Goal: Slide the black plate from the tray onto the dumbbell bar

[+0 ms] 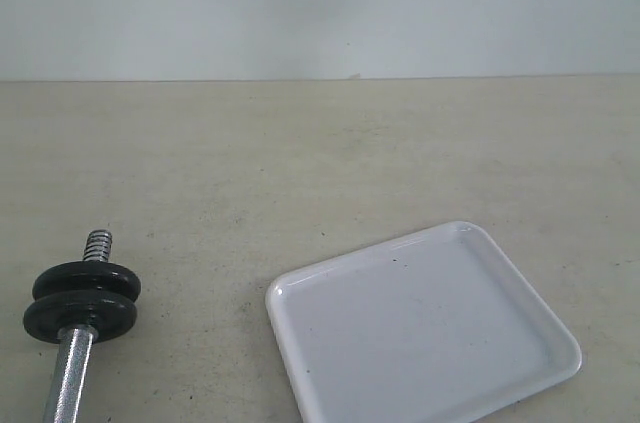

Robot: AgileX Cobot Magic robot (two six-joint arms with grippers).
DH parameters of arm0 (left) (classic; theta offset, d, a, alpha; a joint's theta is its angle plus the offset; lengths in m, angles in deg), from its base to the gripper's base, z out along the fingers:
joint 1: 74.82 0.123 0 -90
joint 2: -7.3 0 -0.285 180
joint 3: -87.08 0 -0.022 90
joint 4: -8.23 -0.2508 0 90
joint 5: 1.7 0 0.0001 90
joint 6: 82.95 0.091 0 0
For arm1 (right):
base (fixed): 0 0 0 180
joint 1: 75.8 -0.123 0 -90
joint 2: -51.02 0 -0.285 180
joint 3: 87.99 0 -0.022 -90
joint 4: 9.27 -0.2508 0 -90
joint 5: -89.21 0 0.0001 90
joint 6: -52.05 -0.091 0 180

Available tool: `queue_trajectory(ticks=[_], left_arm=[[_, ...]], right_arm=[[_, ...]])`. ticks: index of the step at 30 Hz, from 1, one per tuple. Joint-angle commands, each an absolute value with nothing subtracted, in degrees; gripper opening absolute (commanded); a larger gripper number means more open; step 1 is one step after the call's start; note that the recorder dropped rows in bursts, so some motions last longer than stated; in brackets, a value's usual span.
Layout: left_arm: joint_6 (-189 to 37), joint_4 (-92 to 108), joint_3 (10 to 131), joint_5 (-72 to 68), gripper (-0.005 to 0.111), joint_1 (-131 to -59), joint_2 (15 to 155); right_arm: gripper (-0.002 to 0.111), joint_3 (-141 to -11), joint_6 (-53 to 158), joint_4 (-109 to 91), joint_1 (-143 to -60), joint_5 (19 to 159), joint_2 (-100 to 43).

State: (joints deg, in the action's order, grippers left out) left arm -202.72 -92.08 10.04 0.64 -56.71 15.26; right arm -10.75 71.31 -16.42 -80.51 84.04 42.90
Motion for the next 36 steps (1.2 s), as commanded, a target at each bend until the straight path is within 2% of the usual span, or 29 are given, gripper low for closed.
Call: queue_trajectory(ticks=[1,7,12,36], left_arm=[[-202.5,-91.7,9.9,1.1,0.004,-56.5,15.1],[-202.5,-91.7,9.9,1.1,0.004,-56.5,15.1],[-202.5,-91.7,9.9,1.1,0.004,-56.5,15.1],[-202.5,-91.7,9.9,1.1,0.004,-56.5,15.1]], right_arm=[[0.003,-10.8,71.2,-16.5,-80.3,84.6,43.2],[0.003,-10.8,71.2,-16.5,-80.3,83.1,43.2],[0.003,-10.8,70.9,-16.7,-80.3,66.9,43.2],[0.003,-10.8,71.5,-16.6,-80.3,66.5,43.2]])
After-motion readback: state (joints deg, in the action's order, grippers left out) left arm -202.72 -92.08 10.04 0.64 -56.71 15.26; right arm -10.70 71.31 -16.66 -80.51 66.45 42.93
